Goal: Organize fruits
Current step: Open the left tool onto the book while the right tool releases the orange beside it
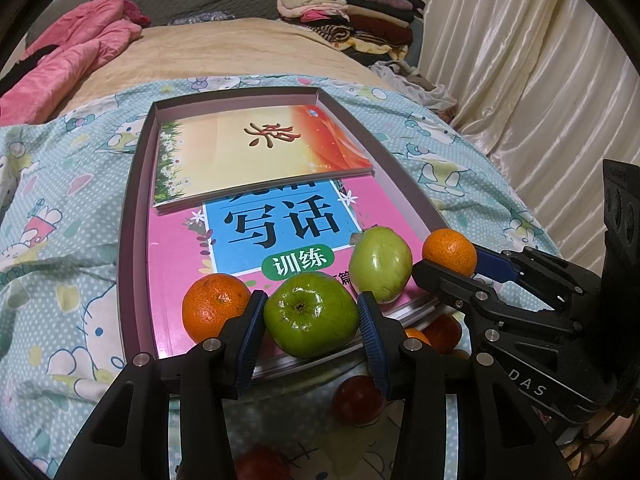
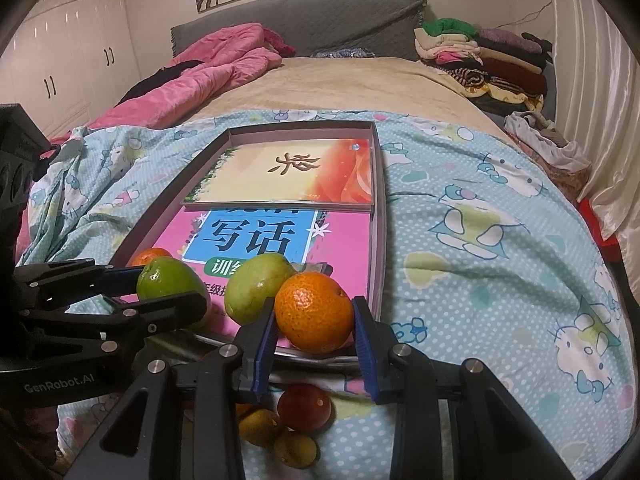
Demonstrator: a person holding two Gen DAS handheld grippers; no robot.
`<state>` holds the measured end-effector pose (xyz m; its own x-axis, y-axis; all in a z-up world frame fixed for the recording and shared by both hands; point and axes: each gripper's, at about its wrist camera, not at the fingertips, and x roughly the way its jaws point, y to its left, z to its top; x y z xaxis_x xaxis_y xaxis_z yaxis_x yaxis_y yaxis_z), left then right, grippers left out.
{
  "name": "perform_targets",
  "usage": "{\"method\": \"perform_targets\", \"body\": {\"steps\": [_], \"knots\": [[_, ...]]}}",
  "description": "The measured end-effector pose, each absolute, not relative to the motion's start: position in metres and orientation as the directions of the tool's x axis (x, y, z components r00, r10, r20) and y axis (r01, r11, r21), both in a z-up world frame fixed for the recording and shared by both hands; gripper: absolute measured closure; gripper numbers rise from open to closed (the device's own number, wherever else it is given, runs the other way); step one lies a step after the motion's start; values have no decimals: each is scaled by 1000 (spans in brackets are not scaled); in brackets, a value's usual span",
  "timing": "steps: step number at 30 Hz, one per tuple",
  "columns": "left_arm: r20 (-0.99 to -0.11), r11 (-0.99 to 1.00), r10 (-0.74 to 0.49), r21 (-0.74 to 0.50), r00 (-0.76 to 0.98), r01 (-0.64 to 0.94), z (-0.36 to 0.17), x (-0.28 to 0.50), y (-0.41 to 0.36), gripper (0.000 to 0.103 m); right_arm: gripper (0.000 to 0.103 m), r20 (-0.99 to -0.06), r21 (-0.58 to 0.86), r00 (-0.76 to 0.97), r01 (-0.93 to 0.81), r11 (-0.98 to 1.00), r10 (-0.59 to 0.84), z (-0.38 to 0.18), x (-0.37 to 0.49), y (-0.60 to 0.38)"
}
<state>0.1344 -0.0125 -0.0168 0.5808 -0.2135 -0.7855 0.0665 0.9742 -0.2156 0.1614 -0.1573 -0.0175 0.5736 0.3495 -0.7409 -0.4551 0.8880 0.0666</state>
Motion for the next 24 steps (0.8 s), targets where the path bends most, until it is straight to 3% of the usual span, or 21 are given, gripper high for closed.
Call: {"method": "perform_targets", "body": {"steps": [3,5,24], "knots": [[-786,974,-214,-217,580,66,-17,135,-12,55,66,-729,75,581,-456,887,361,-14,160,-159],[-787,974,-214,-216,579,66,-17,135,-12,55,59,-719,80,587,-462,883,372,-12,159,-160],[-771,973,-215,-224,599,61,-8,131,-9,55,44,-693,107,611,-436,893,382,-4,159,-167]]}}
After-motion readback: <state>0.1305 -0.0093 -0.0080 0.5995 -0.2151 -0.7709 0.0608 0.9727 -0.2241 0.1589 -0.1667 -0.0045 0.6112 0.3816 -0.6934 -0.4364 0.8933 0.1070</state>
